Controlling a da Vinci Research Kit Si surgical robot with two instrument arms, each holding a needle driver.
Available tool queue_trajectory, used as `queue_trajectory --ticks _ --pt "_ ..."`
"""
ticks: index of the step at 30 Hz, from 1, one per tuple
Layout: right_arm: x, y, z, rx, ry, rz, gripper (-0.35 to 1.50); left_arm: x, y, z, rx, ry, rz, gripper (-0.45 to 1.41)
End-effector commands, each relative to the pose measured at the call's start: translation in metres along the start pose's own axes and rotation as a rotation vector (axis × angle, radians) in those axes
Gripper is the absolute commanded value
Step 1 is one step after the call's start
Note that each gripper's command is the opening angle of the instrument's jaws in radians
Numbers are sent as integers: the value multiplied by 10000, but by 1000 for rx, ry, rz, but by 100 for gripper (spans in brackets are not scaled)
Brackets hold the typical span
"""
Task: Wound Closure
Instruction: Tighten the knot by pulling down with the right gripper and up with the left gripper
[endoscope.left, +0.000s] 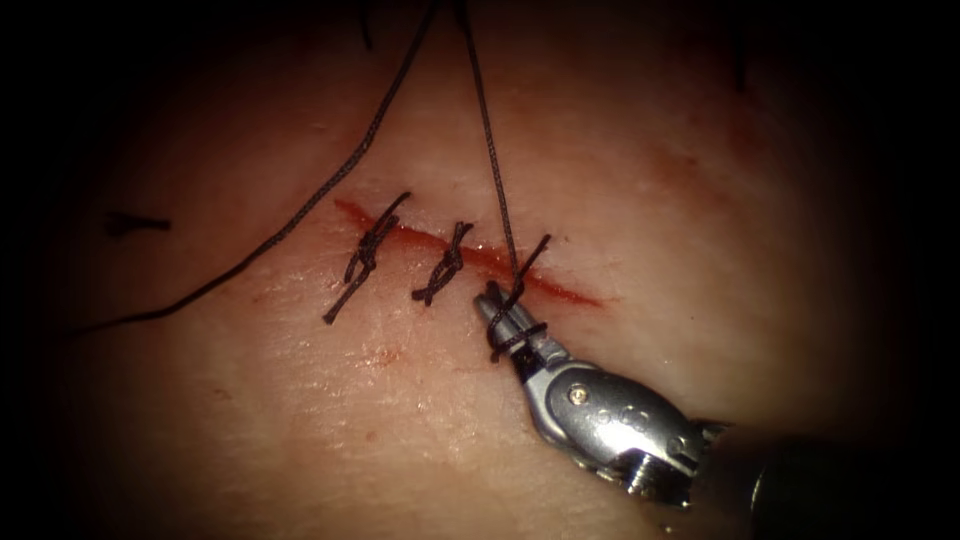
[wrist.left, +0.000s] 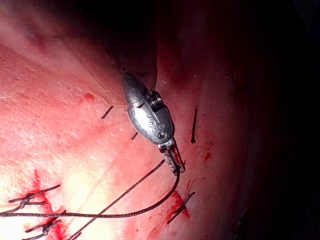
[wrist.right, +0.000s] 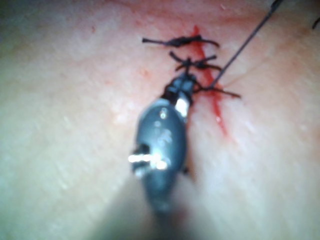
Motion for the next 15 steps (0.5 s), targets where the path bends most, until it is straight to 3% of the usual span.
queue_trajectory --ticks 1,15 --pt "-6 -13 3 9 -7 0 -35 -6 -8 9 10 -5 4 -45" --pt "-18 -62 -31 57 -105 -19 -35 -3 -104 50 82 -13 -4 -45"
